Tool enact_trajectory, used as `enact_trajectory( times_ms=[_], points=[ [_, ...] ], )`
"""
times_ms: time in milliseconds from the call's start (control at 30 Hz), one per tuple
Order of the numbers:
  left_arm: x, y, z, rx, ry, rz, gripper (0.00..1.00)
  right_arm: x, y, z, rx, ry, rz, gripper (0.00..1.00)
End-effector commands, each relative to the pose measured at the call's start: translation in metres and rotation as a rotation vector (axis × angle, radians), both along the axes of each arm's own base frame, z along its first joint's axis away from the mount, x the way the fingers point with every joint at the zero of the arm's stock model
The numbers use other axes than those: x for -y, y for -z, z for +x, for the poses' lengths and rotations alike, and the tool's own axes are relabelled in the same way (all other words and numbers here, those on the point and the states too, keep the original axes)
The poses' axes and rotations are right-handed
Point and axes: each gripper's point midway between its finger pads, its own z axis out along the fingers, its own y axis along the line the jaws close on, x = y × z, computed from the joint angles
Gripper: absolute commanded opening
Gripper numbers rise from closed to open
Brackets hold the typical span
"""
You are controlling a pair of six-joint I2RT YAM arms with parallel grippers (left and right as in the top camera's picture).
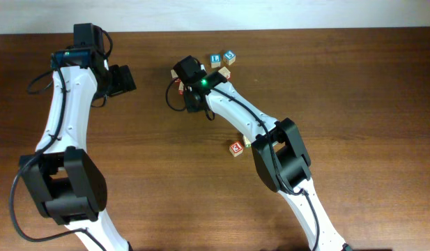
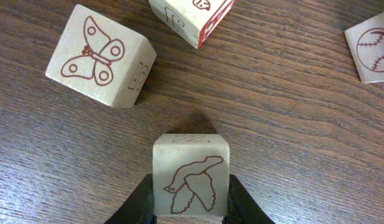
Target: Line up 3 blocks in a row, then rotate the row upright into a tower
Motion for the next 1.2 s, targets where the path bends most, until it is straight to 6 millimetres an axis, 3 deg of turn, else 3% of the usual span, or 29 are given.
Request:
enact_trajectory(
  times_ms=[0,133,267,400,667,800,867,967,1067,1167],
  points=[
    [0.002,-0.003,0.004,0.013,-0.008,-0.007,0.99,-0.006,-0.01,-0.01,-0.044,-0.033,0.034,0.23],
    [0.002,-0.003,0.004,0.013,-0.008,-0.007,0.99,-0.007,-0.01,-0.053,-0.24,-0.056,0.079,0.28],
    [0.002,-0.004,0.004,0.013,-0.008,-0.007,0.99,0.029,-0.002,-0.114,-0.495,0.008,-0.055,0.29],
    [0.002,-0.004,0.004,0.013,-0.008,-0.007,0.99,0.045,-0.003,-0.145,-0.607,0.029,-0.138,0.39],
    [0.002,-0.004,0.004,0.013,-0.008,-0.007,0.99,0.06,-0.005,-0.178,-0.732,0.034,-0.216,0.46],
    [0.002,-0.004,0.004,0.013,-0.008,-0.007,0.99,0.056,-0.017,-0.173,-0.706,0.022,-0.196,0.46],
    [0.005,-0.005,0.004,0.015,0.009,-0.023,0.99,0.047,-0.042,-0.159,-0.637,0.011,-0.144,0.47],
    [0.019,-0.026,0.002,0.032,0.096,-0.074,0.99,0.037,-0.114,-0.135,-0.459,-0.03,-0.059,0.5],
    [0.022,-0.074,-0.003,0.096,0.106,-0.065,0.99,0.028,-0.188,-0.124,-0.274,-0.102,0.063,0.51],
    [0.058,-0.142,-0.014,0.241,0.195,-0.147,1.0,0.05,-0.281,-0.132,-0.072,-0.097,0.192,0.52]
  ],
)
